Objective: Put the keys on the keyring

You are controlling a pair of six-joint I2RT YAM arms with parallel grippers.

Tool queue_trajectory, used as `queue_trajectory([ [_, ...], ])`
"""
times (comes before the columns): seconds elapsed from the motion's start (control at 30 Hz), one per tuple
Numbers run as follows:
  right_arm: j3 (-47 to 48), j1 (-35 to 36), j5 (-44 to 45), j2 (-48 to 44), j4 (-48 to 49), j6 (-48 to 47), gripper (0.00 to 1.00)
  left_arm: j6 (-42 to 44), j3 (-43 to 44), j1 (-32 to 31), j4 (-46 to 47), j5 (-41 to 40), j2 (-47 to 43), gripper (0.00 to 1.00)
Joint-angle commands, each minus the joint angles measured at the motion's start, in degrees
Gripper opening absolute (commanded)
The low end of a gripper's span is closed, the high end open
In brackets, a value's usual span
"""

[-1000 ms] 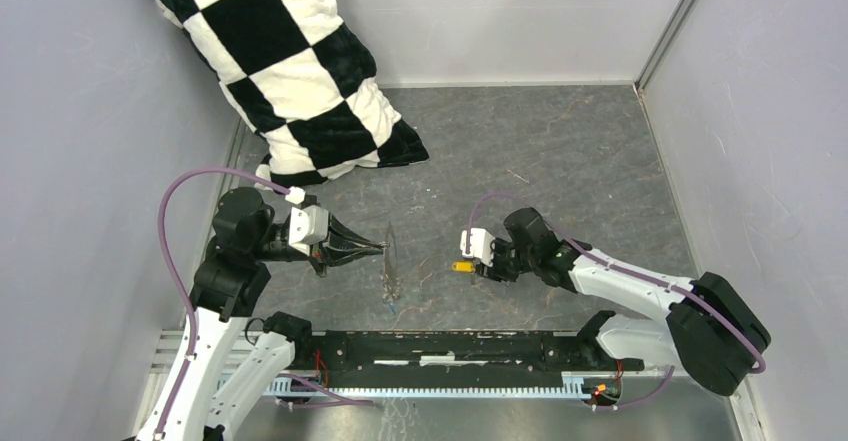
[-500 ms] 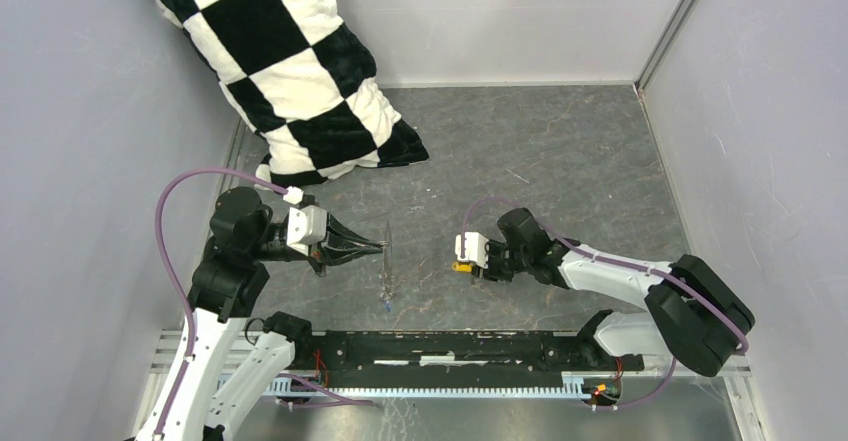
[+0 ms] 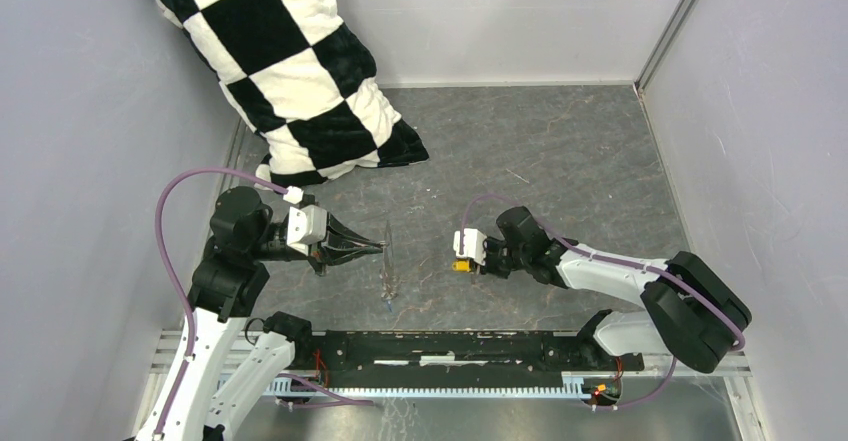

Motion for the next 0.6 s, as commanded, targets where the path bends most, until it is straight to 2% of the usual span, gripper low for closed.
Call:
queue_trajectory([
  [0.0, -0.3, 0.2, -0.5, 0.3, 3.7, 1.8, 0.24, -2.0, 2.2, -0.1, 2.4, 0.6, 0.0, 0.02],
  [0.2, 0.4, 0.2, 0.0, 1.6, 3.7, 3.0, 0.16, -2.2, 2.0, -0.1, 2.4, 0.6, -0.4, 0.02],
  [0.27, 0.7, 0.2, 0.2, 1.9, 3.0, 3.1, 0.16, -2.3, 2.0, -0.1, 2.4, 0.6, -0.6, 0.02],
  [0.4, -0.3, 0.2, 1.8, -0.8, 2.0, 2.7, 0.33, -2.3, 1.7, -0.1, 2.4, 0.6, -0.9, 0.02],
  [0.57, -2.0, 0.2, 2.1, -5.1, 2.5, 1.8, 0.41, -2.2, 1.4, -0.1, 2.4, 0.9, -1.0, 0.02],
])
